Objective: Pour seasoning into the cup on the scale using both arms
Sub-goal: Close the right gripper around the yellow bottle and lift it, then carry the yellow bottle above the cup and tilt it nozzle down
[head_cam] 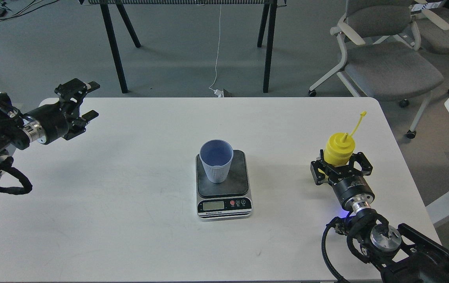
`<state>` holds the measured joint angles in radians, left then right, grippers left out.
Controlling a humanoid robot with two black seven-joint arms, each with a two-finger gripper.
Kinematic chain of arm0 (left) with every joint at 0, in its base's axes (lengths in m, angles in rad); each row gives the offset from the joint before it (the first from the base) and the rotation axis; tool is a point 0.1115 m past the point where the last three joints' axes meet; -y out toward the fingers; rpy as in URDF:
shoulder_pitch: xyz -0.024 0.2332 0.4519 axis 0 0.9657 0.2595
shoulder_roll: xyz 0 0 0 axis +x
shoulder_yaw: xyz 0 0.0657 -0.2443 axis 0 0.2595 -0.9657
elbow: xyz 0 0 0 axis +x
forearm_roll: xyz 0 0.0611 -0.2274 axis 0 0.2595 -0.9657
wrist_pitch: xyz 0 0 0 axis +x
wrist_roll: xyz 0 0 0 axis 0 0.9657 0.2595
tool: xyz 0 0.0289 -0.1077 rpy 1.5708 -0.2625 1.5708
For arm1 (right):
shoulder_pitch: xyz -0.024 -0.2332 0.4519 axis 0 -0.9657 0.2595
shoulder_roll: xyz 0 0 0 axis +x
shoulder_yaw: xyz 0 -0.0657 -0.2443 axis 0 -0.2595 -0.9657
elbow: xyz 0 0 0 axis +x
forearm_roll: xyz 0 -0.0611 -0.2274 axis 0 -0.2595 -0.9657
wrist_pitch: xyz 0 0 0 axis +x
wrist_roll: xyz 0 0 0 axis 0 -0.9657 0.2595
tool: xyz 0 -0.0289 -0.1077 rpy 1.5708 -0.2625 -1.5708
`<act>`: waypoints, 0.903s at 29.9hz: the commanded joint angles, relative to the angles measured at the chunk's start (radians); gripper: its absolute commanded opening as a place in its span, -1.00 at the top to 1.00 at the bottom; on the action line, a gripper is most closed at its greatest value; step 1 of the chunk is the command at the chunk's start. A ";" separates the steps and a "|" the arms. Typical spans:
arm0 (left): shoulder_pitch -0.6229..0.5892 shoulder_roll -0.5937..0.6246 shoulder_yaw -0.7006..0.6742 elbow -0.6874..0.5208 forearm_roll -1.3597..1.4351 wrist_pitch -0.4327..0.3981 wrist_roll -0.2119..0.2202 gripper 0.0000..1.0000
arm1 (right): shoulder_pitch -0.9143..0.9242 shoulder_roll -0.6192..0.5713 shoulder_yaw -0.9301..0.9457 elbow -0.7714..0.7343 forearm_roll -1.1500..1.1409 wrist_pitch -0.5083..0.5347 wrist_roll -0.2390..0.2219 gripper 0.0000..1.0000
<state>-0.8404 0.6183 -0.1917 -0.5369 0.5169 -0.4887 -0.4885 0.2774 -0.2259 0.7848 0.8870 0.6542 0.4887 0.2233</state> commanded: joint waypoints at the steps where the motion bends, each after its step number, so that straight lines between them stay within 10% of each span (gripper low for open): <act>1: 0.001 0.001 0.000 0.000 0.000 0.000 0.000 -0.97 | 0.002 -0.019 0.013 0.041 -0.001 0.000 0.004 0.97; 13: 0.001 0.003 -0.005 0.000 -0.001 0.000 0.000 -0.97 | 0.468 -0.486 0.054 0.113 -0.284 0.000 0.004 0.97; 27: 0.024 0.003 -0.012 0.000 -0.003 0.000 0.000 -0.97 | 0.865 -0.333 -0.324 0.129 -1.208 -0.516 -0.005 0.97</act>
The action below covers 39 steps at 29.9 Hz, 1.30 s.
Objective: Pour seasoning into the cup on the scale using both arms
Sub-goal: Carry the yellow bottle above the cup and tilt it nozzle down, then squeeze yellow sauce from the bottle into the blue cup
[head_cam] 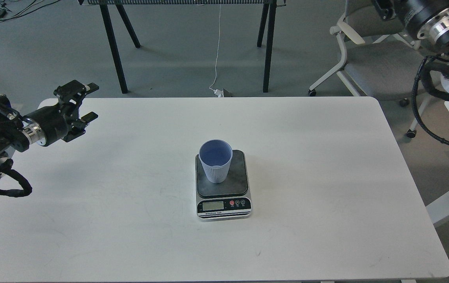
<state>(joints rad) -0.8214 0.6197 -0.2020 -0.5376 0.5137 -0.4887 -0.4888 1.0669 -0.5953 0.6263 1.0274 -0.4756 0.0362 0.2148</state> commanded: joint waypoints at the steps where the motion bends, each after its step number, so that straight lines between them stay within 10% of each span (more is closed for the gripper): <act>1: 0.007 0.002 -0.002 0.001 0.000 0.000 0.000 -0.97 | 0.100 0.055 -0.222 -0.018 -0.080 -0.081 0.001 0.97; 14: 0.013 0.002 -0.005 0.001 0.000 0.000 0.000 -0.97 | 0.137 0.403 -0.583 -0.142 -0.219 -0.171 -0.023 0.97; 39: 0.016 -0.001 -0.007 -0.001 0.000 0.000 0.000 -0.97 | 0.147 0.466 -0.708 -0.199 -0.319 -0.162 -0.043 0.97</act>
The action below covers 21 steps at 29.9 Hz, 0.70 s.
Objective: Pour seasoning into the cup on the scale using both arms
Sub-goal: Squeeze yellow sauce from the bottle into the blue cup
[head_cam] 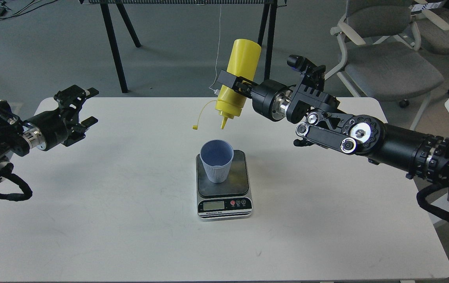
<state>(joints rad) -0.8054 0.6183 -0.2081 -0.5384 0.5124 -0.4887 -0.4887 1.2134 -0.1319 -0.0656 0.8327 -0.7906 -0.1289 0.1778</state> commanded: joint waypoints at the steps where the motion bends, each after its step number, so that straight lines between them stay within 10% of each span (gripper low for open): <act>1: 0.000 0.000 -0.001 0.000 0.000 0.000 0.000 -0.97 | 0.000 0.005 -0.019 -0.004 -0.004 0.005 -0.007 0.97; 21: 0.002 0.000 0.001 0.000 0.001 0.000 0.000 -0.97 | -0.015 0.071 -0.060 -0.044 -0.004 0.005 -0.009 0.97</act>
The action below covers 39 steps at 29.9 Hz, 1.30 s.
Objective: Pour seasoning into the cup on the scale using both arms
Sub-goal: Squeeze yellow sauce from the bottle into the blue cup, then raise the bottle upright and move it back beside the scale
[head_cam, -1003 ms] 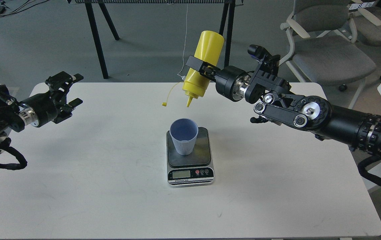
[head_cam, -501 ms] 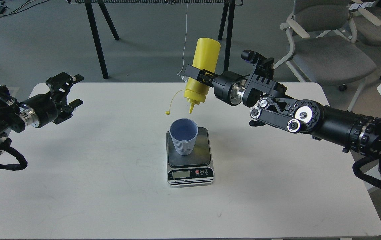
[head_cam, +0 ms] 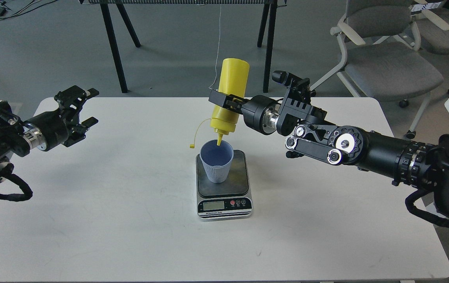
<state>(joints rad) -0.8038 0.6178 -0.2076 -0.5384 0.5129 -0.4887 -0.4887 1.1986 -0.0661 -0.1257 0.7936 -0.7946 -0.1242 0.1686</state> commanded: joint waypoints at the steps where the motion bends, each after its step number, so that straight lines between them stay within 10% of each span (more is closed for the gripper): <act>1: 0.000 0.000 0.001 0.000 0.001 0.000 0.000 -0.97 | -0.001 0.005 0.000 -0.005 0.000 0.000 0.000 0.97; 11: 0.000 0.000 0.002 0.000 -0.001 0.000 0.000 -0.97 | 0.030 0.014 -0.006 -0.010 0.014 -0.012 0.000 0.97; 20: 0.009 0.017 0.013 0.000 0.003 0.000 0.000 -0.97 | 0.098 -0.150 0.458 0.059 0.060 0.005 -0.012 0.97; 31: 0.028 0.019 0.013 0.000 0.003 0.000 0.000 -0.97 | -0.101 -0.547 0.971 0.230 1.229 0.322 -0.020 0.97; 39: 0.031 0.017 0.016 0.000 0.003 0.000 0.000 -0.97 | -0.515 -0.571 1.110 0.364 1.781 0.613 -0.047 0.97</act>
<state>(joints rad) -0.7731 0.6358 -0.1930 -0.5382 0.5156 -0.4887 -0.4887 0.8236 -0.6495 0.9396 1.1100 0.8678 0.4337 0.1274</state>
